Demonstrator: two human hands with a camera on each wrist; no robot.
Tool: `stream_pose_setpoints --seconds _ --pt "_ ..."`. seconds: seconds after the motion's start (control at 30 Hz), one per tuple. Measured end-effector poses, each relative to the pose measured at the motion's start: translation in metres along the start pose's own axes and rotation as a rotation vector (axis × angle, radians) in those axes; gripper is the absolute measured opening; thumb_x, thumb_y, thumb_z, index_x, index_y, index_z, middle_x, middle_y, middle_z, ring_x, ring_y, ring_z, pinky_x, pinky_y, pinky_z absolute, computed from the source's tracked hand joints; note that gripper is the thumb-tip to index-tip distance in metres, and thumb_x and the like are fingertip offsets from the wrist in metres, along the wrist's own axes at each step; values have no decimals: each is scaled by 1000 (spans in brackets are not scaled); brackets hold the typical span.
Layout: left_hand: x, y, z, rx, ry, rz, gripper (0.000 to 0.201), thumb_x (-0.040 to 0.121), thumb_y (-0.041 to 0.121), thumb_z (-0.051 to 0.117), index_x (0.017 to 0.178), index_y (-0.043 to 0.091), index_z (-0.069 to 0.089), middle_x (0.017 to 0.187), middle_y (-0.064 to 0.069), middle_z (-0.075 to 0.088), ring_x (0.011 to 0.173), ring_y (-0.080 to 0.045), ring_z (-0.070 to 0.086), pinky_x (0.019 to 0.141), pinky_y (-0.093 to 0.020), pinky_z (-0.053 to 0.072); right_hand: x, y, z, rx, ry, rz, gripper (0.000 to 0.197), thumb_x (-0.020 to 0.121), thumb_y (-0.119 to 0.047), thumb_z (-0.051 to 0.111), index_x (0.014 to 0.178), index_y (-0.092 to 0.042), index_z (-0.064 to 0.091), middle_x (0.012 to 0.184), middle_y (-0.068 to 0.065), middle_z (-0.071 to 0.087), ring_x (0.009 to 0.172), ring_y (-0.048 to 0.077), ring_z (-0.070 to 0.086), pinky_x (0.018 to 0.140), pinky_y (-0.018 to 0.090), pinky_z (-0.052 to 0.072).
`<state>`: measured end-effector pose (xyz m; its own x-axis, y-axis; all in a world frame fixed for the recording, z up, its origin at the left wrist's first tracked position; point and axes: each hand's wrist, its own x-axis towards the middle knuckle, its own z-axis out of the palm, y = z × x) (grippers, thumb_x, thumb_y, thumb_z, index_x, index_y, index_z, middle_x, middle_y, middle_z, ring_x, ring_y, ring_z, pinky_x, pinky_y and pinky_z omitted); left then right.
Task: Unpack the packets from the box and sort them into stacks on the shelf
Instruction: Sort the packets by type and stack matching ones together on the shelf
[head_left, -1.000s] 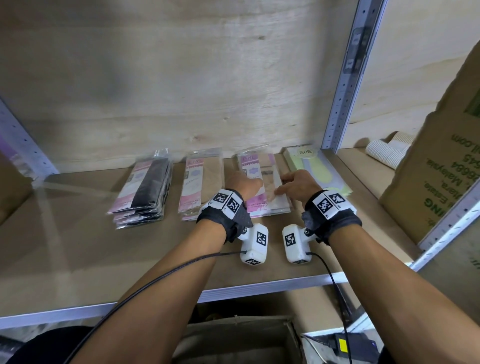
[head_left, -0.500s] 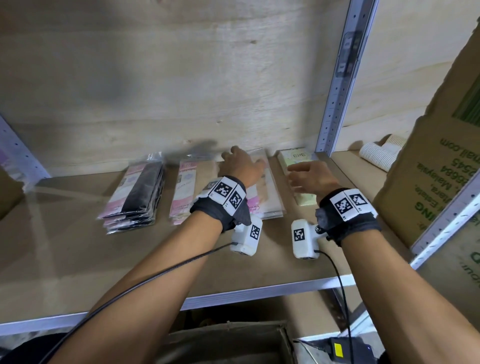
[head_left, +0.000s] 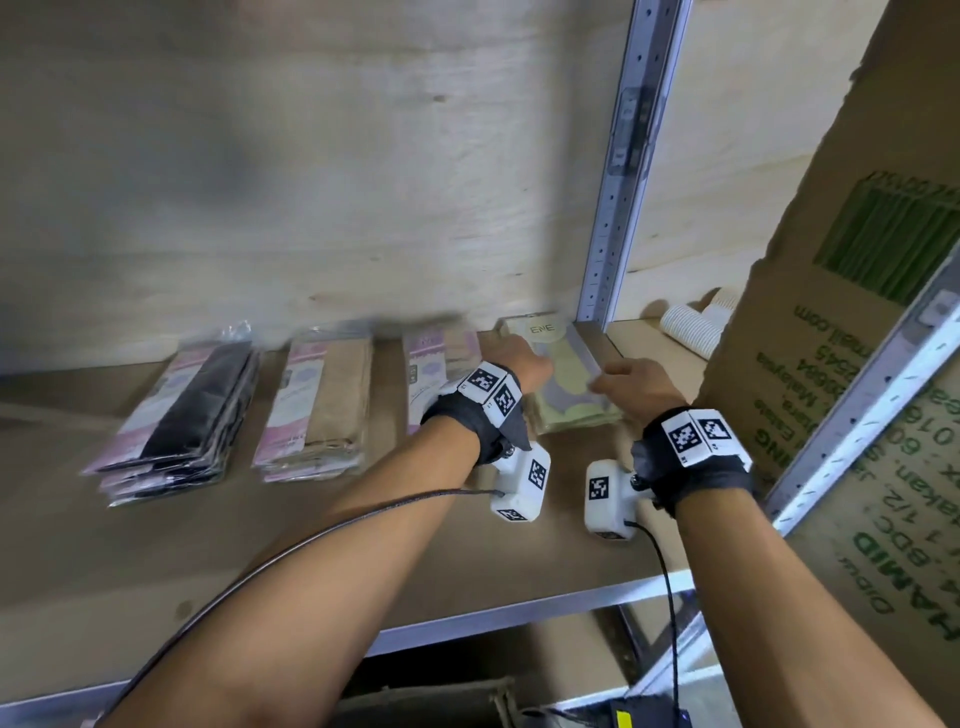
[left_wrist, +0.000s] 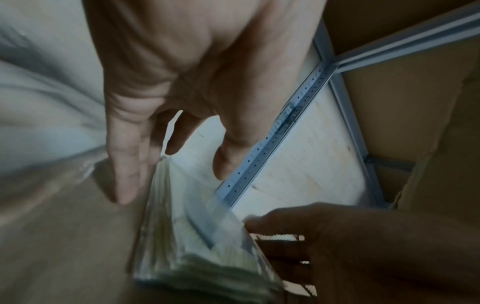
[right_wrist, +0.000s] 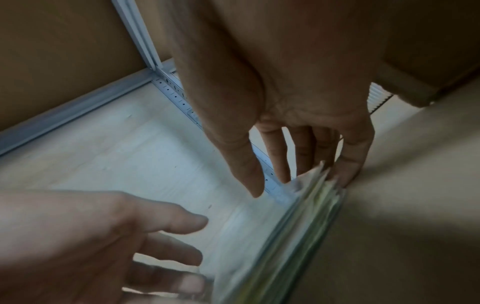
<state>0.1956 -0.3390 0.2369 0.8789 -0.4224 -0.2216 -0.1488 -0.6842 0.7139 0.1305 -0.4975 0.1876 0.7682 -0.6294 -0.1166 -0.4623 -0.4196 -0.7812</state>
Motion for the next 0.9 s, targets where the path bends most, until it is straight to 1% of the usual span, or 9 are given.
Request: stream_pose_setpoints --seconds 0.07,0.1,0.17,0.23,0.37,0.57,0.67,0.8,0.9 --pt "4 0 8 33 -22 -15 18 98 22 57 94 4 54 107 -11 57 100 -29 66 93 -38 58 5 3 2 16 -2 -5 40 83 -20 72 121 -7 69 118 12 68 111 28 61 95 34 48" --pt "6 0 10 48 -28 -20 20 98 22 58 92 3 54 107 -12 58 98 -28 67 92 -36 58 6 5 2 27 6 -5 42 83 -19 72 123 -8 68 119 12 68 113 28 61 96 34 47" --pt "10 0 12 36 -38 -28 22 97 22 60 101 1 56 113 -14 62 104 -28 67 95 -36 57 9 7 1 50 20 11 45 82 -17 73 125 -8 67 123 11 66 116 28 60 101 34 47" --pt "13 0 13 23 -48 -34 23 96 22 62 102 2 53 112 -13 61 111 -30 67 97 -40 57 10 9 2 50 17 19 41 82 -15 73 122 -9 69 122 11 68 115 28 60 101 35 48" --pt "17 -4 19 38 -47 -40 28 91 23 68 106 2 56 115 -15 64 108 -31 68 95 -42 58 8 12 2 54 19 19 31 81 -11 72 112 -11 75 112 12 72 106 28 65 94 34 53" --pt "23 -9 25 10 -34 -38 49 87 26 72 124 -3 59 122 -16 64 108 -31 66 92 -42 59 6 15 0 98 25 45 32 79 -9 72 111 -11 75 110 12 72 105 28 66 96 37 54" --pt "27 -10 27 15 -35 -29 52 86 29 72 125 -2 58 123 -15 63 108 -30 66 91 -41 60 6 15 0 102 30 48 33 79 -8 72 112 -10 74 111 12 72 105 28 65 94 36 54" --pt "30 -9 26 32 -45 -32 51 86 30 71 124 0 59 121 -13 63 107 -30 66 91 -41 60 5 13 0 112 40 58 30 81 -8 70 110 -10 75 111 13 71 105 30 65 95 40 55" --pt "28 -7 26 29 -54 -28 40 88 29 69 115 1 58 117 -13 62 106 -30 67 93 -41 59 3 10 -1 121 40 66 31 81 -10 70 111 -11 75 113 13 71 106 31 65 96 39 54"
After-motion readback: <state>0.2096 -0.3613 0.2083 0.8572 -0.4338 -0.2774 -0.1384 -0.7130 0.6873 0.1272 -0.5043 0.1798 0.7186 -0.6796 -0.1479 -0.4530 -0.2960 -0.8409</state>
